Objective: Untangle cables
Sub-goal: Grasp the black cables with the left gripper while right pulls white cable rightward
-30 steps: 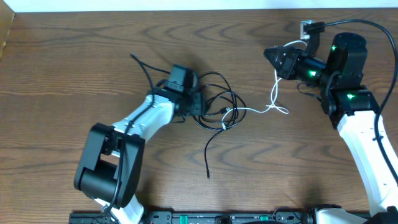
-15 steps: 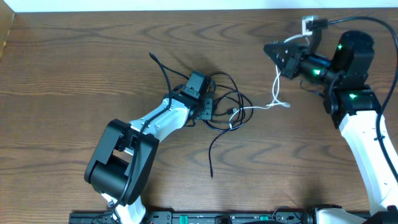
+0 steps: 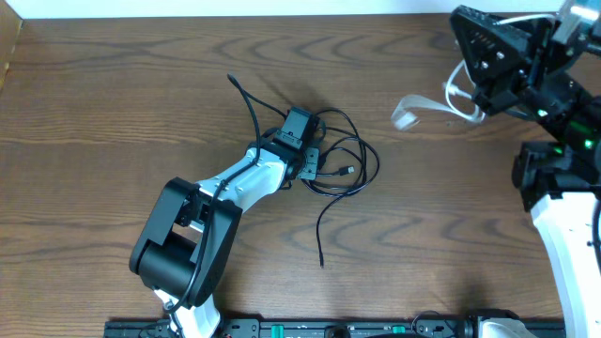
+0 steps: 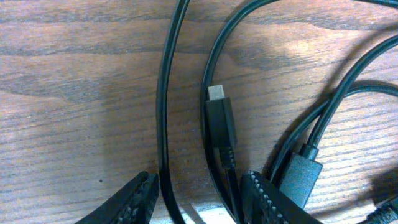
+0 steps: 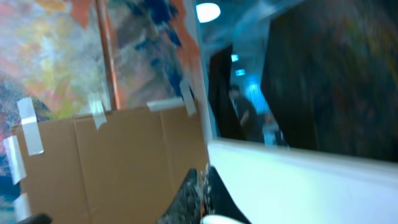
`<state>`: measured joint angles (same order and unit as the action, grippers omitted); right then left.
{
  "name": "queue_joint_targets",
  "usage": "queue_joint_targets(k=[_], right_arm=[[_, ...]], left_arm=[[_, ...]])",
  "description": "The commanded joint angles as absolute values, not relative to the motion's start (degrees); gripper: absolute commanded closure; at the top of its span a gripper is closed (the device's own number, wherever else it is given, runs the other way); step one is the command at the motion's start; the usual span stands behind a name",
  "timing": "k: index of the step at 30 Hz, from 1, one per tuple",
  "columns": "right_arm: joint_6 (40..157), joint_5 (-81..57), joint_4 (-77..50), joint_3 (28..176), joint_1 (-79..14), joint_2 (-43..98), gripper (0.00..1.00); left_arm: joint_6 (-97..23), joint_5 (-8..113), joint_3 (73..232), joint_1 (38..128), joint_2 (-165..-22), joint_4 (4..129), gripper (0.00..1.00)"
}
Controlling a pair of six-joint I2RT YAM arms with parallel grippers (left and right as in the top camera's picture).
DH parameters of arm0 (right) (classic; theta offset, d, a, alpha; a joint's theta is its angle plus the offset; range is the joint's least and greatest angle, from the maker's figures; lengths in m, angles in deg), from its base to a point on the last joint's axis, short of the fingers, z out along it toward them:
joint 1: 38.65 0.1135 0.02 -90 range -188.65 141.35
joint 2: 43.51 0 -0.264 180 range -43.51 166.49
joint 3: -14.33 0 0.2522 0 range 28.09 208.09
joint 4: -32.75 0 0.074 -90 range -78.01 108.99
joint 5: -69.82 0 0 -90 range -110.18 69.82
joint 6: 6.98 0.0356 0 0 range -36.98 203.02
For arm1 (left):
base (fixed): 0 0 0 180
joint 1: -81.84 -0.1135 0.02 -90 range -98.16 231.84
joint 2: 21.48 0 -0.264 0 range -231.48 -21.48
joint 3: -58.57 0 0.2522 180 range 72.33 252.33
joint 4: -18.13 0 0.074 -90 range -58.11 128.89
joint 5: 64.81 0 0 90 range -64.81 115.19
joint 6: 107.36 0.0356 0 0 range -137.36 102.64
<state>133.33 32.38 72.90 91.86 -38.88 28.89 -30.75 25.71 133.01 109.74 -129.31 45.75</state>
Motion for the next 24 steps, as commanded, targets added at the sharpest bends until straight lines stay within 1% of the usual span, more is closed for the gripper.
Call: queue_joint_targets(k=[1,4,8,14,20,24], right_arm=[[133.8,32.7,67.6,92.2,-40.8,29.8,0.99],[129.2,30.9,59.1,92.2,-42.6,29.9,0.99],[124.5,25.4,41.8,92.2,-45.1,30.0,0.99],[114.8,16.9,23.1,92.2,-45.5,30.7,0.99],[111.1,3.5,11.9,92.2,-45.5,32.8,0.99],[111.0,-4.0,9.2,92.1,-45.5,35.2,0.99]], left_arm=[[-29.8,24.5,133.3,109.4,-130.8,46.0,0.52],[-29.8,24.5,133.3,109.4,-130.8,45.8,0.52],[-27.5,24.4,133.6,109.4,-130.8,45.9,0.52],[-27.3,17.0,133.8,109.4,-130.6,46.6,0.52],[-27.3,9.4,133.9,109.2,-130.3,48.1,0.52],[-28.4,9.1,134.1,107.8,-130.3,49.1,0.52]])
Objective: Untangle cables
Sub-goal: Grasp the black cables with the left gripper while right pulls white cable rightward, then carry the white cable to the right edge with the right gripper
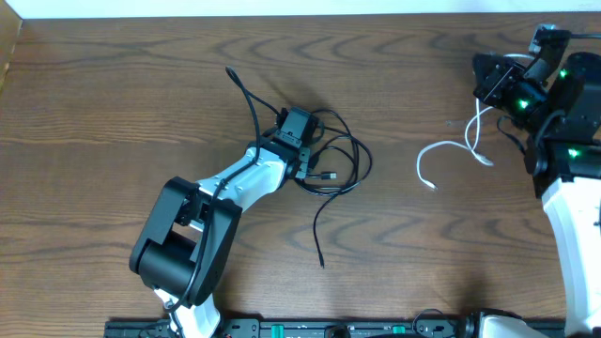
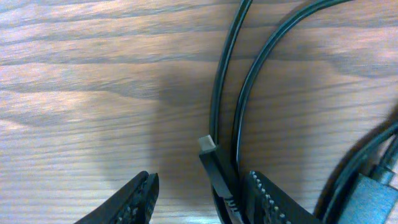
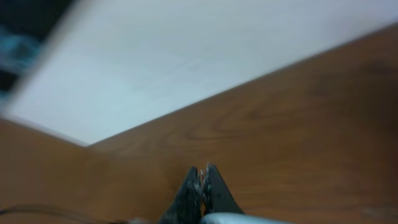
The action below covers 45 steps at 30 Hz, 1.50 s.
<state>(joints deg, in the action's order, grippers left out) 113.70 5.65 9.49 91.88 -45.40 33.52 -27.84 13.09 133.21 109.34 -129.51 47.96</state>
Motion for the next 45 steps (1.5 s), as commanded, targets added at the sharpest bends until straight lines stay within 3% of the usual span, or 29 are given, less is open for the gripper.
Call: queue_joint_targets(k=[1,7,11,15,19,22,28,39,41,42,44,45], right_arm=[[111.3,-4.5,10.3,92.2,-45.5,36.0,0.99],[118.4,-1.4,25.4,92.2,-46.2,38.7,0.99],[118.6,0.6,38.4,92.2,-47.3,38.8,0.99],[117.9,0.5,43.5,92.2,-48.5,38.8,0.99],[108.2,-1.0,37.6,92.2,-49.5,38.9,0.99],[102.8,-10.9,26.7,92.2,-49.7,40.3,0.99],[102.5,-27.2,14.8,92.2,-51.1,45.7,0.99],[102.7,-27.1,6.4,92.1,-52.1,55.2,0.96],[102.7,-27.1,4.6,92.2,-52.1,56.3,0.9],[102.7,-27.1,3.6,92.2,-52.1,57.1,0.82],[102.7,-27.1,2.4,92.1,-52.1,58.2,0.57],[102.7,-27.1,1.6,92.1,-52.1,59.1,0.38]], left_arm=[[-28.9,9.3,134.2,107.3,-130.3,49.4,0.52],[-29.9,16.4,134.5,101.4,-130.3,50.8,0.51],[-34.1,18.7,134.5,96.0,-130.3,52.6,0.51],[-35.4,23.6,134.5,91.5,-130.3,53.4,0.51],[-36.1,28.7,134.5,89.0,-130.3,53.7,0.51],[-36.1,29.8,134.5,88.7,-130.3,53.6,0.51],[-36.1,29.9,134.5,88.9,-130.3,53.5,0.51],[-36.1,29.9,134.5,88.9,-130.3,53.4,0.5],[-36.1,29.9,134.5,88.9,-130.3,53.4,0.5],[-36.1,30.0,134.5,88.9,-130.3,53.4,0.5],[-36.1,30.0,134.5,88.9,-130.3,53.4,0.5],[-36.1,30.2,134.5,88.9,-130.3,53.4,0.5]])
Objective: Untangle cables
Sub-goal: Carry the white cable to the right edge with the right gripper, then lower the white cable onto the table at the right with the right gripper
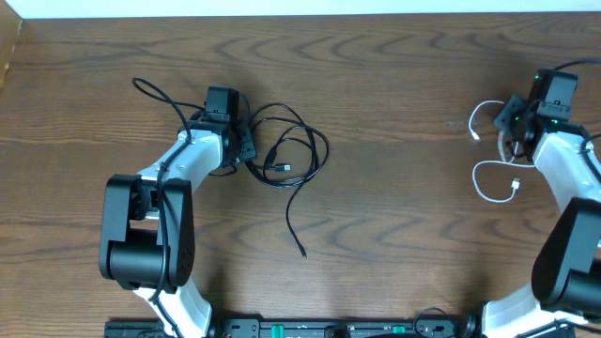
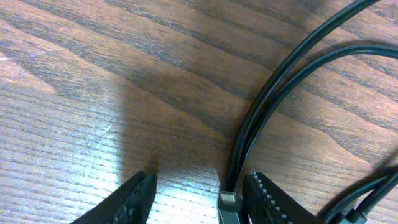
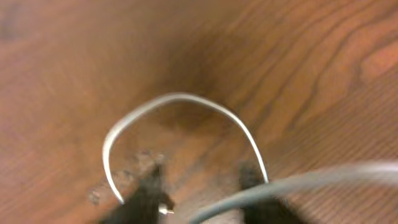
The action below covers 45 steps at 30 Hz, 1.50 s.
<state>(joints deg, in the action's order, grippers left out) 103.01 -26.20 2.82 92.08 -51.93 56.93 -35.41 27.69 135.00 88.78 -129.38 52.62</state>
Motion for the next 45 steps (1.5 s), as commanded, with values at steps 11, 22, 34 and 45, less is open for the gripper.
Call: queue_joint_targets(k=[11,22,34,45], right_arm=[[102.7,-15.1,-5.9,92.1,-51.7,61.1,0.01],[102.5,8.8,-8.8,92.9,-51.4,58.6,0.01],[102.4,2.7,-11.5,94.9,-51.4,47.0,0.06],[98.9,-0.8,-24.1,94.6,-44.6,49.5,0.99]], left_arm=[[-36.1,30.4,134.5,88.9,-130.3,53.4,0.49],[-36.1,30.4,134.5,88.9,-130.3,53.5,0.49],[-36.1,30.4,134.5,88.9,-130.3,53.4,0.48],[-37.7,30.8,134.5,88.9,-130.3,53.3,0.44]])
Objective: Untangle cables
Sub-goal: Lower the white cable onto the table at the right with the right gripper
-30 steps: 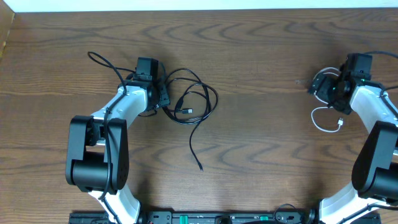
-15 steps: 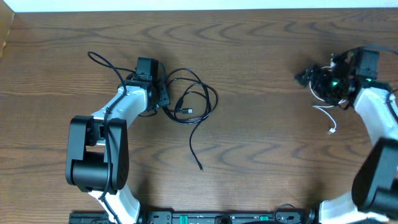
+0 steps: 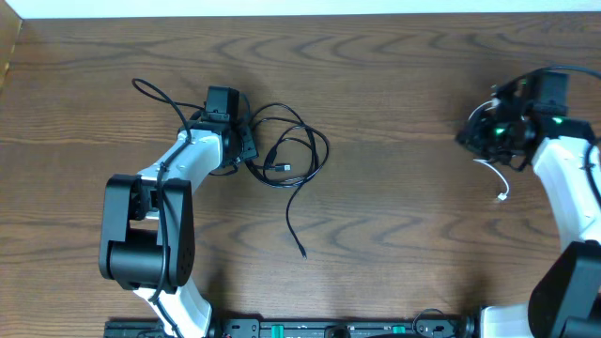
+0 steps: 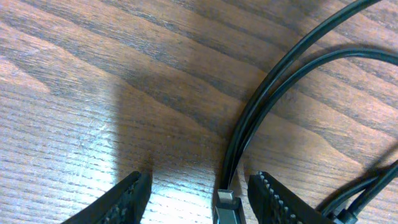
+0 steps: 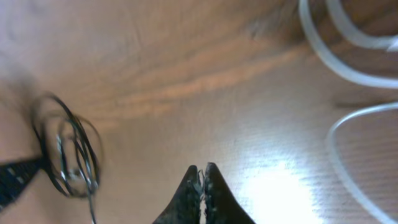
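A black cable [image 3: 315, 141] lies in loose loops left of centre. One end trails toward the front and the other reaches far left. My left gripper [image 3: 244, 150] sits low at the loops' left side. In the left wrist view it [image 4: 200, 193] stands open, with a black connector [image 4: 227, 208] and two black strands [image 4: 280, 74] between its fingers. A white cable [image 3: 495, 176] lies apart at the right. My right gripper [image 3: 467, 139] hangs beside it. In the right wrist view the gripper [image 5: 202, 169] is shut with nothing visible in it, and the white cable [image 5: 339, 65] curves ahead.
The wooden table [image 3: 394, 235] ends at a white wall along the back. A black rail runs along its front edge [image 3: 310, 329]. A cardboard flap [image 3: 7, 47] stands at the far left corner.
My right gripper was open, low over the white cable's loops. Now it is shut, a little further left and pointing toward the table's middle. The white cable lies differently. The left arm is unchanged.
At first my left gripper stood open in the black tangle at mid-table, while my right gripper held the white cable up at the far right. The white cable then hung lower. Later the black cable lay further left, with the white cable loose beside my open right gripper, which is now shut.
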`<state>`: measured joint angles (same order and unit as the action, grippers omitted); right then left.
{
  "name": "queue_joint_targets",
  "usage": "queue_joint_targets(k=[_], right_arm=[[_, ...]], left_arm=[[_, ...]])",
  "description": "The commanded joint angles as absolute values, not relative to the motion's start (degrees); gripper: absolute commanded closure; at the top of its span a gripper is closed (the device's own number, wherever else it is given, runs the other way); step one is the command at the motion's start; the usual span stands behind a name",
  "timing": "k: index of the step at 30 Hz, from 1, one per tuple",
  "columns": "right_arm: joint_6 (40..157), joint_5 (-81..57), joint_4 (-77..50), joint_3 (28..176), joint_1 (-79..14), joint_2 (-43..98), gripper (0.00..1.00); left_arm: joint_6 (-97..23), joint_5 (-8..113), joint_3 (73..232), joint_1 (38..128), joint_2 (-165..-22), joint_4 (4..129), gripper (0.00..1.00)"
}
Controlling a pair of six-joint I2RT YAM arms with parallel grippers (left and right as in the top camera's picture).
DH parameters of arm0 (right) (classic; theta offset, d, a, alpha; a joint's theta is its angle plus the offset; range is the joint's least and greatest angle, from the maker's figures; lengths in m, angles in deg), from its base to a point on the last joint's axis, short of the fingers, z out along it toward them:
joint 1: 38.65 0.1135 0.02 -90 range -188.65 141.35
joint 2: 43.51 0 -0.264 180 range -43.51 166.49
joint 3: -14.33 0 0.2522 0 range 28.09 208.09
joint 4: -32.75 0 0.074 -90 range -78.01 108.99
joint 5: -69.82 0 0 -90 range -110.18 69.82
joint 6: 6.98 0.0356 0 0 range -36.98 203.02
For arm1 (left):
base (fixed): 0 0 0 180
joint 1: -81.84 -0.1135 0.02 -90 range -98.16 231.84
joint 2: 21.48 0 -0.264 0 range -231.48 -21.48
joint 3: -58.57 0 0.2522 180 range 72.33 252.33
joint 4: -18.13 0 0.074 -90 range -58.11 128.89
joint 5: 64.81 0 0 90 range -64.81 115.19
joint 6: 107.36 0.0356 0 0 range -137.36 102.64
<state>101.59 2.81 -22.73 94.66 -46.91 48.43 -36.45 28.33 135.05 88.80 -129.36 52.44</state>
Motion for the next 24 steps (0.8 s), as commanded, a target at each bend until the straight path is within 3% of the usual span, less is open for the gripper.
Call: queue_joint_targets(k=[1,6,15,24], right_arm=[[99.0,-2.1,-24.5,94.6,-44.0,49.5,0.99],[100.1,-10.4,-27.0,94.6,-42.7,49.5,0.99],[101.0,-37.2,-29.9,94.6,-43.0,49.5,0.99],[101.0,-38.4,-24.9,94.6,-44.0,49.5,0.99]], left_arm=[[-37.7,30.8,134.5,88.9,-130.3,53.3,0.44],[-37.7,30.8,134.5,88.9,-130.3,53.3,0.44],[-37.7,30.8,134.5,88.9,-130.3,53.3,0.44],[-37.6,30.8,134.5,88.9,-130.3,53.3,0.44]])
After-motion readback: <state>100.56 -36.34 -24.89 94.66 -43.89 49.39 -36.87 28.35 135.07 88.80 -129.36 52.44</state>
